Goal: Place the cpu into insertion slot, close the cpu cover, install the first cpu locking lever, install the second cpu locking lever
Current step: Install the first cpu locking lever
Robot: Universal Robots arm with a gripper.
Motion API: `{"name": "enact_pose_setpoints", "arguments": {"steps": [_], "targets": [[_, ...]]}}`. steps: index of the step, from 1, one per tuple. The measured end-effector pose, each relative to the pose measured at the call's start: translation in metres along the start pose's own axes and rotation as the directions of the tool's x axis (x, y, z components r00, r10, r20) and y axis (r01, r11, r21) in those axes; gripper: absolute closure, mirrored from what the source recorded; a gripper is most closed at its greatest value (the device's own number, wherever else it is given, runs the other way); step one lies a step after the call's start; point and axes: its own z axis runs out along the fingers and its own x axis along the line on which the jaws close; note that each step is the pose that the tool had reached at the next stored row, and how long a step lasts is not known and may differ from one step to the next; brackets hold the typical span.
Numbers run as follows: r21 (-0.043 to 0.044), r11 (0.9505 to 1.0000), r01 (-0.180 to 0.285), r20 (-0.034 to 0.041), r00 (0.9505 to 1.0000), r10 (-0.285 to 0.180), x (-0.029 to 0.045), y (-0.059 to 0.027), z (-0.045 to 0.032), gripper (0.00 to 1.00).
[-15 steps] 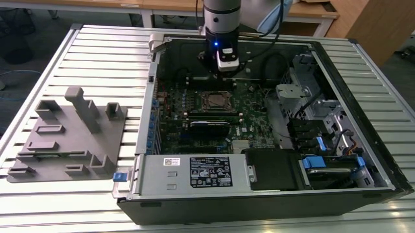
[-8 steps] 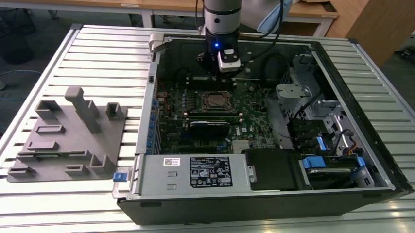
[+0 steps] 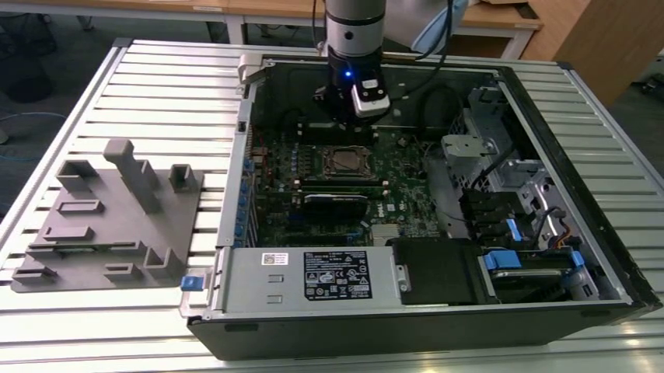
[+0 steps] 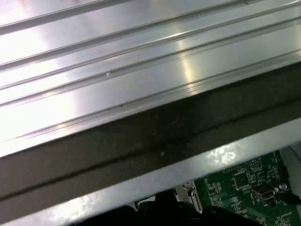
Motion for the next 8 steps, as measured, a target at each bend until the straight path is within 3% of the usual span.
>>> {"name": "enact_pose_setpoints", "arguments": {"steps": [8], "targets": [[-0.0017,0.9998,0.018,-0.0005,0.9998,-0.018,0.0006,-0.0142,-0.0003,0.90]]}}
